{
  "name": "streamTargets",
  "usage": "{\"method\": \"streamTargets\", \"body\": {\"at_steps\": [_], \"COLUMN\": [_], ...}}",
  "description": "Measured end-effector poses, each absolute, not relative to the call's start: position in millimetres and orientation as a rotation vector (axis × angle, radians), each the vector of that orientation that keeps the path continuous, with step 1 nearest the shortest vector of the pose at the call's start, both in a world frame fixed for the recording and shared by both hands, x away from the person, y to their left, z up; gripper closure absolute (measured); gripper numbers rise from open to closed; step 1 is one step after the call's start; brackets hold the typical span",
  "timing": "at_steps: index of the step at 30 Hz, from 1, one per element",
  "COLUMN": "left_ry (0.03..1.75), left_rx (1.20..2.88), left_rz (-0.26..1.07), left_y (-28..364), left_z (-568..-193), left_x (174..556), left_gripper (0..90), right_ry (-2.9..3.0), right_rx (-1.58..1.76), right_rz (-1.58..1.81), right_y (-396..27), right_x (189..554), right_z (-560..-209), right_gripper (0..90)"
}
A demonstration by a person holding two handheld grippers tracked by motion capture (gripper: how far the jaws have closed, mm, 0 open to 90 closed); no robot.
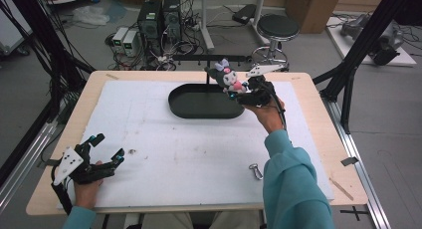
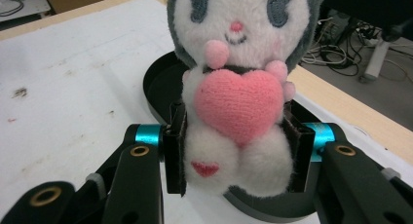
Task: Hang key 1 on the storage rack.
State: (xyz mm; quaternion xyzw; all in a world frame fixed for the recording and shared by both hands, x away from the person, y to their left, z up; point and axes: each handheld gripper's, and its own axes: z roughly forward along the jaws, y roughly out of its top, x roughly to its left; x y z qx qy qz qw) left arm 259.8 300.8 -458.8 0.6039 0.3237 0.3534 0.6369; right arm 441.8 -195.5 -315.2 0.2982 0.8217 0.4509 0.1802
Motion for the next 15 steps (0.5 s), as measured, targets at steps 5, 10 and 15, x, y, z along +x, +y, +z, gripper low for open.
{"method": "streamTargets", "body": {"at_steps": [5, 10, 15], "left_ry": [0.739, 0.738, 0.738], "left_rx": [1.38, 1.382, 1.383], "left_rz": [0.807, 0.809, 0.808], "left_y": [300.8, 300.8, 300.9], "left_z": [-458.8, -458.9, -458.8], "left_x": [259.8, 259.7, 259.7], "left_gripper": [11.8, 11.8, 11.8], "right_ry": [2.292, 2.275, 2.243], "right_rx": [0.879, 0.903, 0.942], "right_rz": [1.271, 1.272, 1.292], "right_y": [-194.9, -193.9, -192.4], "right_x": [444.6, 446.4, 449.5], "right_z": [-315.6, -315.7, -312.3], "right_gripper": [55.6, 55.6, 55.6]}}
